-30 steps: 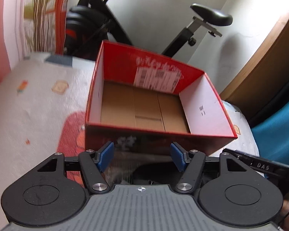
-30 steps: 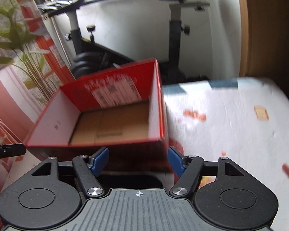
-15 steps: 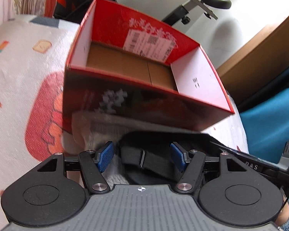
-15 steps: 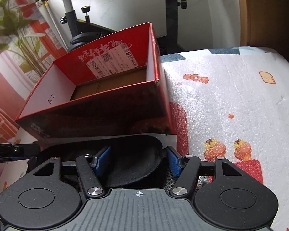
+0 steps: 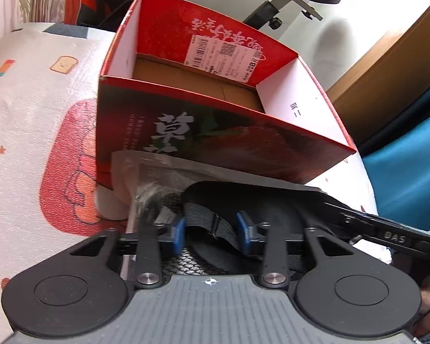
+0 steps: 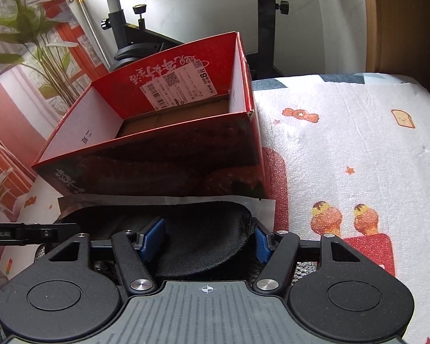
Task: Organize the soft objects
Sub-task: 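Close the right gripper on the black padded strap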
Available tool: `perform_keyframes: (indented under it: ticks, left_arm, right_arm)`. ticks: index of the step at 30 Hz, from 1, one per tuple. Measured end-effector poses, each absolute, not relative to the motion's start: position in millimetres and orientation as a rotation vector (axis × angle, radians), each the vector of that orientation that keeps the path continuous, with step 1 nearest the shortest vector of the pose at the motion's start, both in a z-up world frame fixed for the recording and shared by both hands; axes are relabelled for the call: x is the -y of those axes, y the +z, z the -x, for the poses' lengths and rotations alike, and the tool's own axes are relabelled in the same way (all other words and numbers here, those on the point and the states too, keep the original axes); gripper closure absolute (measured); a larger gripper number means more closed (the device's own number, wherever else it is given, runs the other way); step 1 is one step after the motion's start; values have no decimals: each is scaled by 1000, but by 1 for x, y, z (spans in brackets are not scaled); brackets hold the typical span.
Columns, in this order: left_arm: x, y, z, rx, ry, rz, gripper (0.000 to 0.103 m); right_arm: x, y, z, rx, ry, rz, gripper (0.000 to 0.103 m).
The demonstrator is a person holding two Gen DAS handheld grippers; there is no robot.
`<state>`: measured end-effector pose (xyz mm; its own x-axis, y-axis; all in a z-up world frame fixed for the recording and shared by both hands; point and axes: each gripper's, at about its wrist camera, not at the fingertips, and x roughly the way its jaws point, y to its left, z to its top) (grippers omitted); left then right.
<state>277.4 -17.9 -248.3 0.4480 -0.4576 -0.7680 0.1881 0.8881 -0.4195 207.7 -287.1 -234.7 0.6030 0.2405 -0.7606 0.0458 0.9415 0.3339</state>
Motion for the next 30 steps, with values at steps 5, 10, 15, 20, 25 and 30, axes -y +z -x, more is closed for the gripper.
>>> perform_keyframes:
  ticks: [5, 10, 15, 20, 25, 30]
  left_arm:
    - [13, -248, -274, -1020, -393, 283, 73]
    - [15, -246, -269, -1004, -376, 254, 73]
    - [16, -247, -268, -1003, -369, 245, 73]
    - [15, -247, -268, -1001, -368, 251, 73]
    - [11, -242, -266, -988, -366, 263, 74]
    - [6, -238, -263, -976, -387, 280, 76]
  right_arm:
    - [291, -232, -203, -928, 124, -352, 45]
    - [298, -233, -197, -933, 133, -399, 51]
    - [303, -233, -193, -940, 123, -385, 69]
    - [305, -232, -193, -933, 127, -381, 77]
    - [303, -220, -194, -898, 145, -365, 85]
    - [303, -206, -195, -873, 195, -381, 88]
